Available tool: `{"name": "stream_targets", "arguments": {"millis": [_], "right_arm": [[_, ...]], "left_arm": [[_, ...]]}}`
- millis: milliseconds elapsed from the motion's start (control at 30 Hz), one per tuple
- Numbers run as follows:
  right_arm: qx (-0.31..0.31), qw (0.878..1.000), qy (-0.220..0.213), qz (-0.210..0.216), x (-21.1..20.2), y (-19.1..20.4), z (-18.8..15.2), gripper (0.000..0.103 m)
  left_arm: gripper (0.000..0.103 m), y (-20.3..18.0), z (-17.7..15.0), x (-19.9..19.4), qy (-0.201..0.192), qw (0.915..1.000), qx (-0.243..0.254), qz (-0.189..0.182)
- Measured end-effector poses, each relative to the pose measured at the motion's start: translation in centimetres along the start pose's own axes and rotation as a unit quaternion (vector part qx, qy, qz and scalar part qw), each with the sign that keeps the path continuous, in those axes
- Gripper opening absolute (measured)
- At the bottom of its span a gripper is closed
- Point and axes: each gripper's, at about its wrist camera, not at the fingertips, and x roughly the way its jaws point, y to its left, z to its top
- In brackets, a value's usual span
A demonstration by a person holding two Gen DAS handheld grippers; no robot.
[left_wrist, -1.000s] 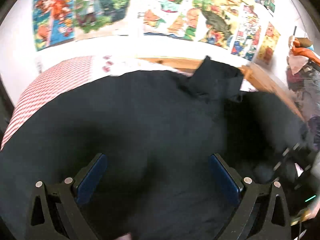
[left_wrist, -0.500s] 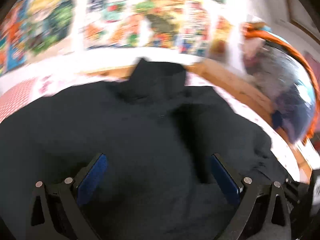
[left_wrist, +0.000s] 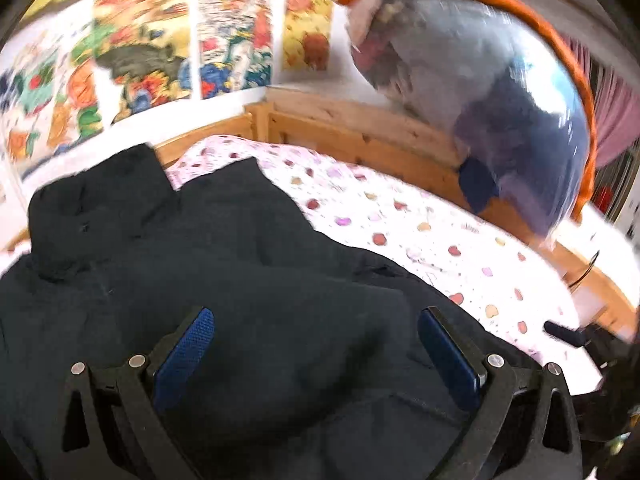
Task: Fold large clothes
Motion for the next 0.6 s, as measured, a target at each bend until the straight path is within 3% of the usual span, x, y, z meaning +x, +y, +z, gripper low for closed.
{"name": "stream_targets", "arguments": {"millis": [133,167,233,333,367,400,467,567,600], "right_arm": [[0.03,0.999,-0.022,0.008,1.1,-1.9,1.1,0.069],[0.033,0.999,-0.026,0.007,1.1,-2.4,1.3,0.069],[0.047,0.998,-0.036,0.013,1.6,-3.1,2.3,0.069],[0.061,0.997,-0.045,0.034,2.0,-3.2,3.6,0.069],[0.061,0.996,-0.046,0.037,2.1,-2.9,3.8,0.069],[0.058,0.996,-0.048,0.039,2.0,-2.7,4.0,0.069],[0.049,0.996,-0.055,0.046,1.8,-1.8,4.3,0.069],[0.033,0.995,-0.064,0.065,1.3,-0.2,4.8,0.069],[0.025,0.995,-0.066,0.074,1.2,0.5,5.0,0.069]], "left_arm": [[0.103,-4.7,-1.2,2.7,0.005,0.995,0.073,0.068],[0.103,-5.2,-1.5,3.4,0.01,0.9921,0.078,0.098],[0.102,-5.0,-1.7,3.9,0.011,0.9904,0.071,0.118],[0.078,-3.8,-1.5,3.7,0.004,0.9914,0.041,0.124],[0.067,-3.4,-1.4,3.5,0.004,0.993,0.029,0.114],[0.05,-3.0,-1.4,3.3,0.002,0.9944,0.019,0.104],[0.033,-2.2,-1.4,2.3,-0.009,0.996,-0.003,0.089],[0.012,-0.7,-1.5,0.4,-0.03,0.9969,-0.026,0.068],[0.01,0.1,-1.6,-0.6,-0.038,0.997,-0.037,0.056]]}}
